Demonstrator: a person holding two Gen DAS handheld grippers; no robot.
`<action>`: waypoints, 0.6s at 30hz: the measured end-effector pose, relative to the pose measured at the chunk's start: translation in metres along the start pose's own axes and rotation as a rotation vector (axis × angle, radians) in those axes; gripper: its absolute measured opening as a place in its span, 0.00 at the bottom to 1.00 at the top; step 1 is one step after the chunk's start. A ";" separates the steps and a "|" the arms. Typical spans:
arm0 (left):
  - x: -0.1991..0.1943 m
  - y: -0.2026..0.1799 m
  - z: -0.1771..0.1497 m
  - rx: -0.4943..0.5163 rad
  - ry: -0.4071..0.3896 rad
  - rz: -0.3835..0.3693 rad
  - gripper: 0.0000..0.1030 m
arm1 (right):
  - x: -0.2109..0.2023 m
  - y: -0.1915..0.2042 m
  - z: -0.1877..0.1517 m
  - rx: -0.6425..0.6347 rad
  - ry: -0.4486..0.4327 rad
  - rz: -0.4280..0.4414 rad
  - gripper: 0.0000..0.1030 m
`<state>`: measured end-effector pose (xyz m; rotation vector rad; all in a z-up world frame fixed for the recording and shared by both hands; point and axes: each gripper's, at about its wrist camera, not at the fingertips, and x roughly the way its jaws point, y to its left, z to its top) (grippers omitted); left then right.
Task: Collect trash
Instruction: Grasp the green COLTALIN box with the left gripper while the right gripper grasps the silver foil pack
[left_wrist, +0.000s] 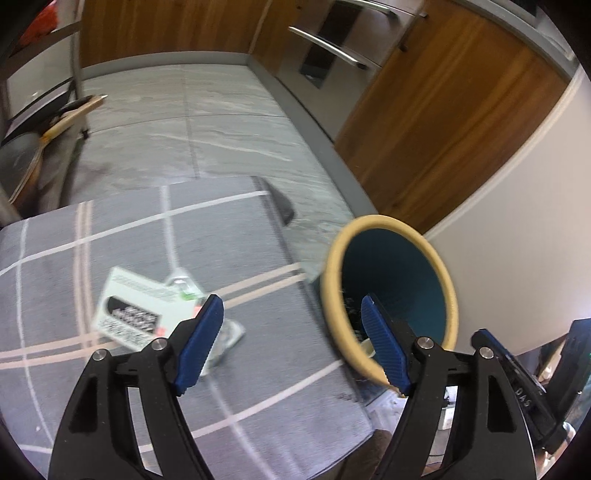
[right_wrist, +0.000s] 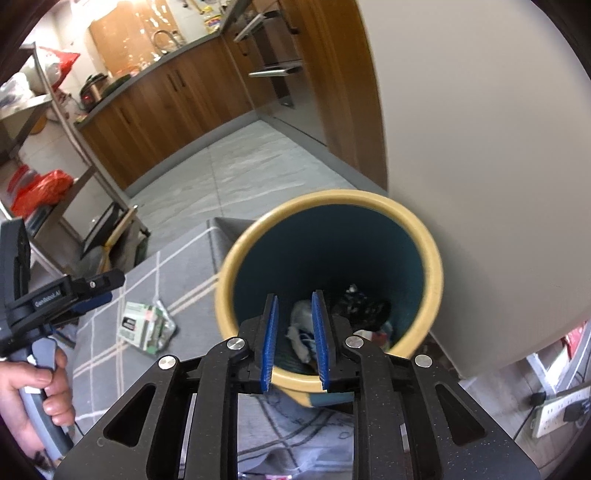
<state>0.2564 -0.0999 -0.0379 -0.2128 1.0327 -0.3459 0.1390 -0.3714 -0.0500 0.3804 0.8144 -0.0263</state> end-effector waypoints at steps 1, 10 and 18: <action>-0.004 0.010 -0.001 -0.018 -0.002 0.013 0.74 | 0.000 0.003 0.000 -0.005 0.000 0.006 0.21; -0.014 0.084 -0.011 -0.209 0.003 0.107 0.77 | 0.003 0.041 -0.004 -0.074 0.005 0.078 0.34; 0.018 0.108 -0.006 -0.346 0.052 0.141 0.80 | 0.005 0.068 -0.013 -0.141 0.021 0.113 0.35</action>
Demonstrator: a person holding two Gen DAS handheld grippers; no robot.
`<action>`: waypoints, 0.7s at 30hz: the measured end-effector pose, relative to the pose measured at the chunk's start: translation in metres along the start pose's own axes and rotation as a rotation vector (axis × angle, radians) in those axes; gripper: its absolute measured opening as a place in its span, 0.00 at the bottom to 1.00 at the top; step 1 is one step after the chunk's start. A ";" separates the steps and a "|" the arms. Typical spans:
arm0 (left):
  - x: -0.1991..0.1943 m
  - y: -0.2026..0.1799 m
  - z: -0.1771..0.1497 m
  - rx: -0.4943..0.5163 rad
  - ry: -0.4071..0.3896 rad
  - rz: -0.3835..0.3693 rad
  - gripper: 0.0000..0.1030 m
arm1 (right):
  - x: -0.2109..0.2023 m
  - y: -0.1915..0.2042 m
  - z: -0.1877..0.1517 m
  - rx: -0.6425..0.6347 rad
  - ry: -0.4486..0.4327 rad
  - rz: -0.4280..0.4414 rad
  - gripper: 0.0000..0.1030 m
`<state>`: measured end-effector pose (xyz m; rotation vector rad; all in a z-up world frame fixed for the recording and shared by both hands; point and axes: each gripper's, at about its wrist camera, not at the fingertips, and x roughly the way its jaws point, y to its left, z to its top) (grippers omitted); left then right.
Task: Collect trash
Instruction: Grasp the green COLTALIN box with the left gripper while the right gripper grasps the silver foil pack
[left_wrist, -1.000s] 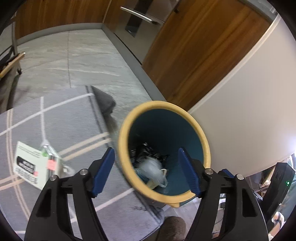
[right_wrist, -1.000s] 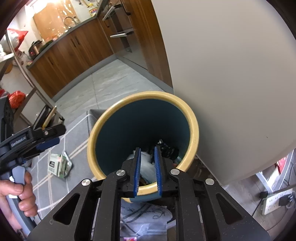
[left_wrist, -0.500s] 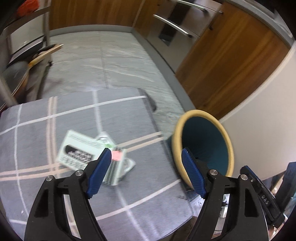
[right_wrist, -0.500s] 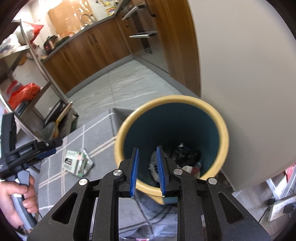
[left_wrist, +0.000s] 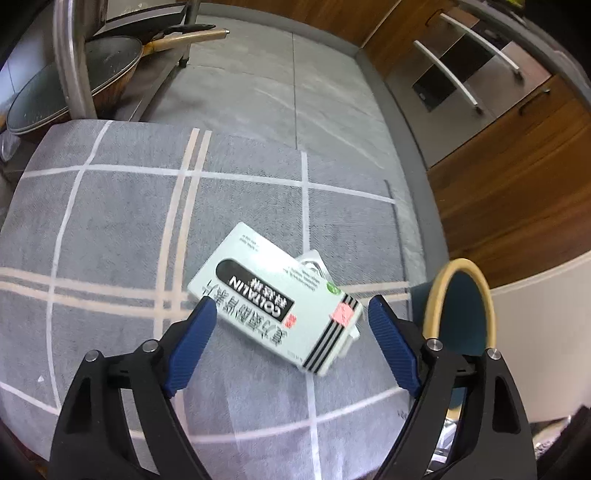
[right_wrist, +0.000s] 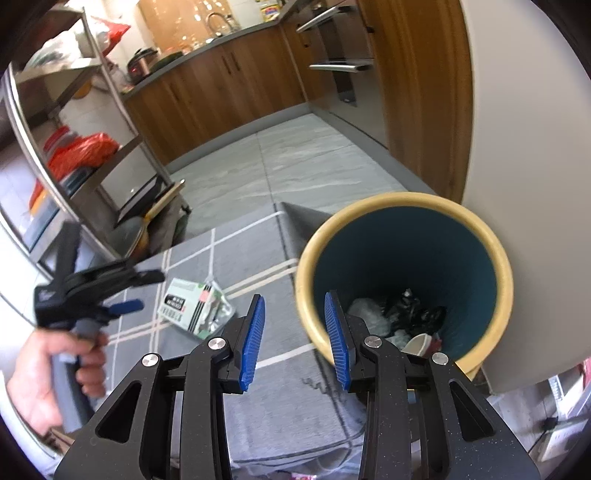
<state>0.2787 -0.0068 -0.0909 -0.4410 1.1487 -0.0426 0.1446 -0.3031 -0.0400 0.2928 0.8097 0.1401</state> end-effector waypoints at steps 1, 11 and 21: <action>0.007 -0.005 0.003 0.013 -0.004 0.017 0.80 | 0.001 0.000 0.000 -0.005 0.002 0.001 0.35; 0.066 -0.051 0.002 0.272 0.043 0.225 0.81 | 0.004 -0.002 0.000 -0.005 0.009 -0.011 0.35; 0.054 -0.038 -0.033 0.396 0.087 0.321 0.80 | 0.008 0.010 0.002 -0.011 0.005 0.015 0.35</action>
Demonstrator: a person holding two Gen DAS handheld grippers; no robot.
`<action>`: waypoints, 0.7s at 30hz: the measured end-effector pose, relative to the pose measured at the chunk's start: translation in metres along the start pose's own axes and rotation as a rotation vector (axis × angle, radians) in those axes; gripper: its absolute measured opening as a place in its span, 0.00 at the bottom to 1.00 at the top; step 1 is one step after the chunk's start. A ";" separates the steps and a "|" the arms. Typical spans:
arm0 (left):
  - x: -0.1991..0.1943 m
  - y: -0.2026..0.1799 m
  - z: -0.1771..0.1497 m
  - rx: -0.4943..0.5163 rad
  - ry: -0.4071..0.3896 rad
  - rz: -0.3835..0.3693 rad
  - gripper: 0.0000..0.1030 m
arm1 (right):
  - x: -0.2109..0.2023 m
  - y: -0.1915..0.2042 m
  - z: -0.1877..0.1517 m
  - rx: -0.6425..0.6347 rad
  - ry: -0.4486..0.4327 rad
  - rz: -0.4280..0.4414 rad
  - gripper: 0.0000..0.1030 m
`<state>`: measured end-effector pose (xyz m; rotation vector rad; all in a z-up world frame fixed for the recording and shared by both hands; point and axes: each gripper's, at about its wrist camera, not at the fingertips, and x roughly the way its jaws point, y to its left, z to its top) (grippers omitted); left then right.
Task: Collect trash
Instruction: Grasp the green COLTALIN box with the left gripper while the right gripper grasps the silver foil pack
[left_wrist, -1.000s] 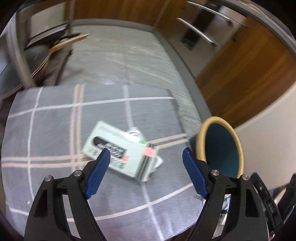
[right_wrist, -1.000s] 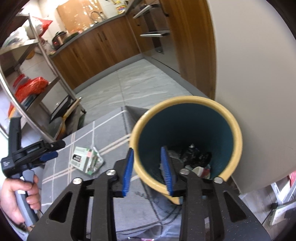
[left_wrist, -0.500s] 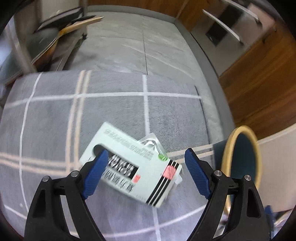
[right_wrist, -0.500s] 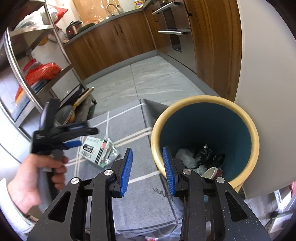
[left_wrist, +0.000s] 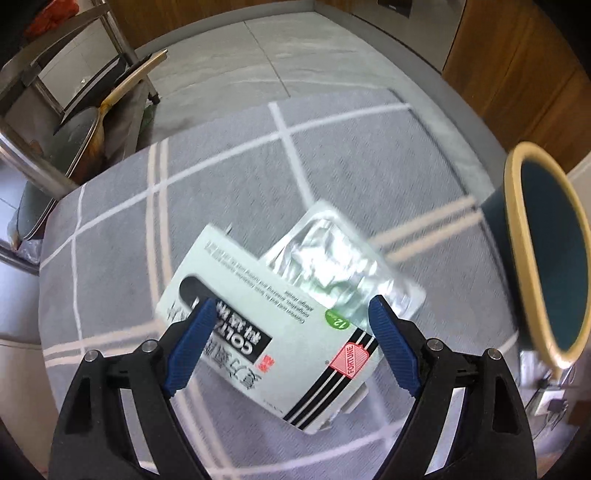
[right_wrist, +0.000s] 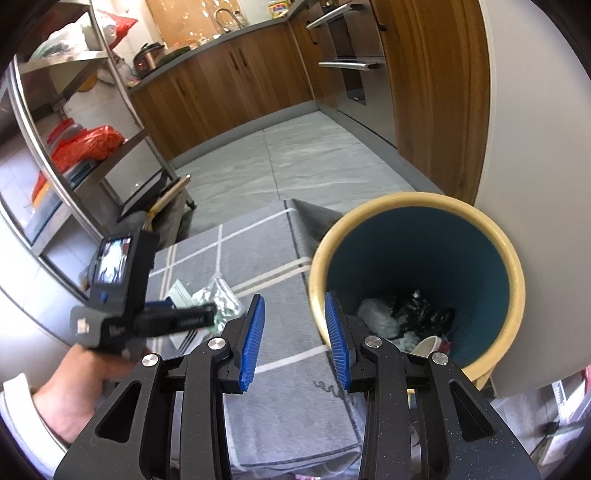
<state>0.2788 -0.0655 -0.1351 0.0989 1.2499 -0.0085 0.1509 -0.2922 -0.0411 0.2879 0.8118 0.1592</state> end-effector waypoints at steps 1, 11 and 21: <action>-0.001 0.002 -0.006 0.008 0.009 0.004 0.80 | 0.000 0.001 0.000 0.001 0.001 0.002 0.35; -0.008 0.035 -0.046 -0.014 0.039 0.004 0.80 | 0.003 0.011 0.001 0.007 0.002 0.037 0.35; -0.009 0.063 -0.045 -0.110 0.042 -0.031 0.85 | 0.006 0.017 -0.002 0.000 0.017 0.053 0.35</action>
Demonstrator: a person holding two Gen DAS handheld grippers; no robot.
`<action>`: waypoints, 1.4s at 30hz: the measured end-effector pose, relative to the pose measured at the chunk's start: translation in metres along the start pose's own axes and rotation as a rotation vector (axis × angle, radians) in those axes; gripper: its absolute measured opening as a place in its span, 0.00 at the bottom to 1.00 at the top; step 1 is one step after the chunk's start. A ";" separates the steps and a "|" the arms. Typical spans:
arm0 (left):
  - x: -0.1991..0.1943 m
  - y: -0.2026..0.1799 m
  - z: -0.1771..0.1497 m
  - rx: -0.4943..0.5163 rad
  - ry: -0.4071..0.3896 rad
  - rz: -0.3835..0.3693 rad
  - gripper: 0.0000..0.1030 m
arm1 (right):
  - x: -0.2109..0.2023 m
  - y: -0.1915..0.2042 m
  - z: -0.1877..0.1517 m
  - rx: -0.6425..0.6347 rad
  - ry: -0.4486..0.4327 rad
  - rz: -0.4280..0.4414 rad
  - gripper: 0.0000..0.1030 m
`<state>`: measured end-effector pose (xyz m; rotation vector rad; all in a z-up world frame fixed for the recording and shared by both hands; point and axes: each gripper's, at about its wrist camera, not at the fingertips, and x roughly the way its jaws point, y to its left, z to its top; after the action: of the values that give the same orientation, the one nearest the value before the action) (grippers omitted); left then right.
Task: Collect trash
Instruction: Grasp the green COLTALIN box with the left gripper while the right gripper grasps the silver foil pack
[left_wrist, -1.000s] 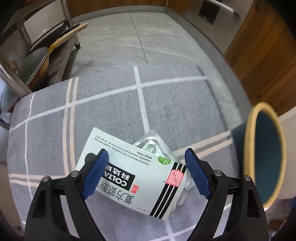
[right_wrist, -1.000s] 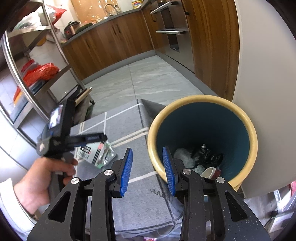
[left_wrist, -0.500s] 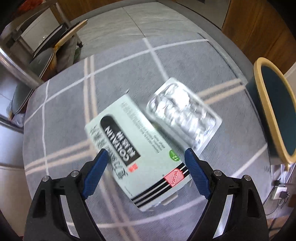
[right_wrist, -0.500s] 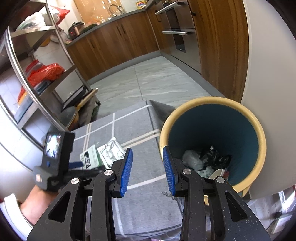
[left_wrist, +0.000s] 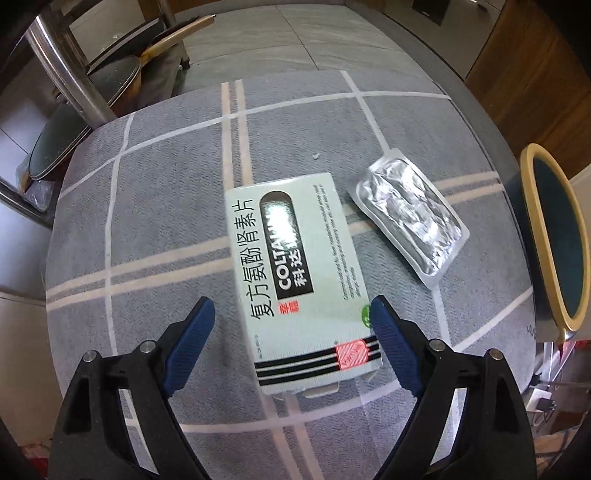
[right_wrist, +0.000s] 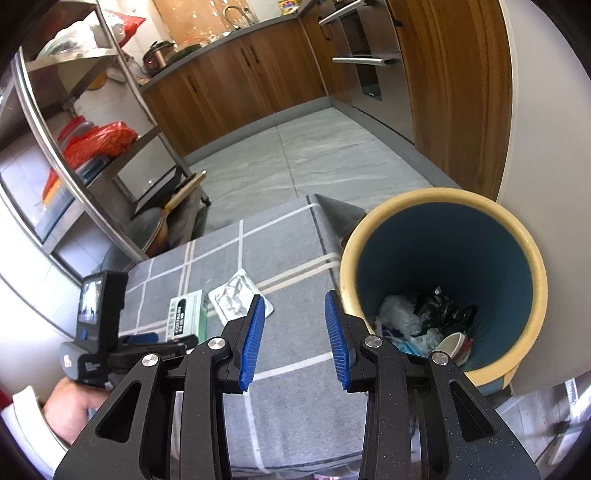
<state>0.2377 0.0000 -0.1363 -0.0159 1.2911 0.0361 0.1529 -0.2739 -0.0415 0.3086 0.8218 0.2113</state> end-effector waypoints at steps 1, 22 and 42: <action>0.004 0.004 0.003 -0.005 0.003 0.002 0.85 | 0.001 0.000 -0.001 -0.001 0.005 0.000 0.35; -0.012 0.043 0.016 -0.118 -0.082 -0.056 0.69 | 0.076 0.054 -0.013 -0.212 0.177 0.103 0.49; -0.093 0.074 0.034 -0.216 -0.204 -0.293 0.69 | 0.185 0.126 -0.017 -0.635 0.341 0.000 0.88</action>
<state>0.2425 0.0739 -0.0368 -0.3775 1.0657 -0.0727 0.2546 -0.0971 -0.1353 -0.3343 1.0421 0.5183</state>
